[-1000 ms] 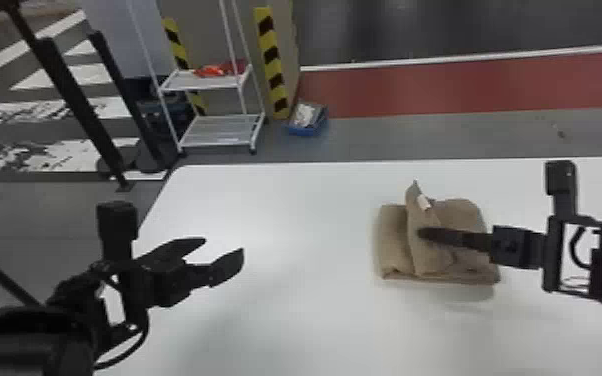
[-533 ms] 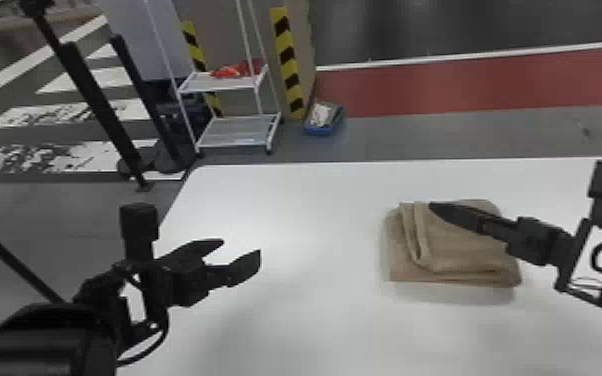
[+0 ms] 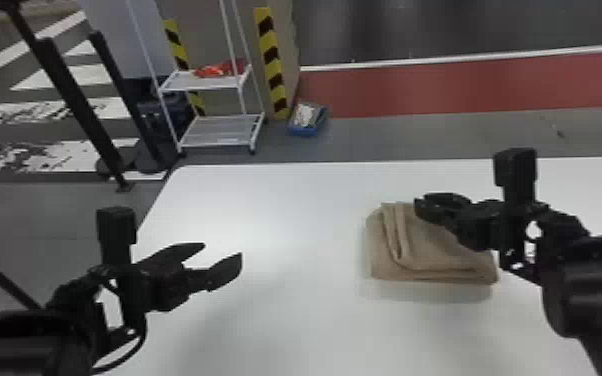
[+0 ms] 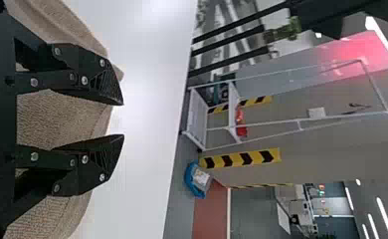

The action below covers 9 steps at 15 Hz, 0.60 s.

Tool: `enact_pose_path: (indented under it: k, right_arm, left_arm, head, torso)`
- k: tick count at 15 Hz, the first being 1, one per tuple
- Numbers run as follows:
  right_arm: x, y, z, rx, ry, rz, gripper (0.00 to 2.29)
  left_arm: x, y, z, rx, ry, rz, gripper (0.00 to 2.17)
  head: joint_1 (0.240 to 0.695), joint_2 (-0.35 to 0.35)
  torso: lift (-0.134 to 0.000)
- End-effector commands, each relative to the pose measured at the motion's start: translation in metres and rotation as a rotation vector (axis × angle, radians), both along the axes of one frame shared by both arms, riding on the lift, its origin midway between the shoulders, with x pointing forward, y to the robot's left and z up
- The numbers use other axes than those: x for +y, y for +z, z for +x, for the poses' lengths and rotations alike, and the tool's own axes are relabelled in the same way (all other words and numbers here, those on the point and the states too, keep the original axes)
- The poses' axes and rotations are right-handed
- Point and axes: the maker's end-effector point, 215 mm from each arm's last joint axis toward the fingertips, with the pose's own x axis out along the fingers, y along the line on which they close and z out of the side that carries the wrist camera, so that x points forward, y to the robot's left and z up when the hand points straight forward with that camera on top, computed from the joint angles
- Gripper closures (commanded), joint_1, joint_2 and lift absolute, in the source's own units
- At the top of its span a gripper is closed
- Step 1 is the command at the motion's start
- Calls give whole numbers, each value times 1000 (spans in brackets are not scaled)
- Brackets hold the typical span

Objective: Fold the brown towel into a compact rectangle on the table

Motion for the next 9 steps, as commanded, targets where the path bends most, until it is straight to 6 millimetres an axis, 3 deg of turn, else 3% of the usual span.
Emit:
enact_pose_path:
  k: [1,5,9]
  right_arm:
    - [28,-28,-11,32,74,-148,2040]
    - [41,-47,-28,119,119,-180,2040]
    - [72,-30,-51,108,221,-82,2040]
  left_arm:
    - [2,-1,-1,2,3,1,76]
    - [4,0,0,1,8,1,80]
    - [6,9,6,-20,9,8,80]
  head:
    - [695,232]
    - [695,271]
    - [695,301]
  torso:
    - [-128]
    - [-128]
    - [-128]
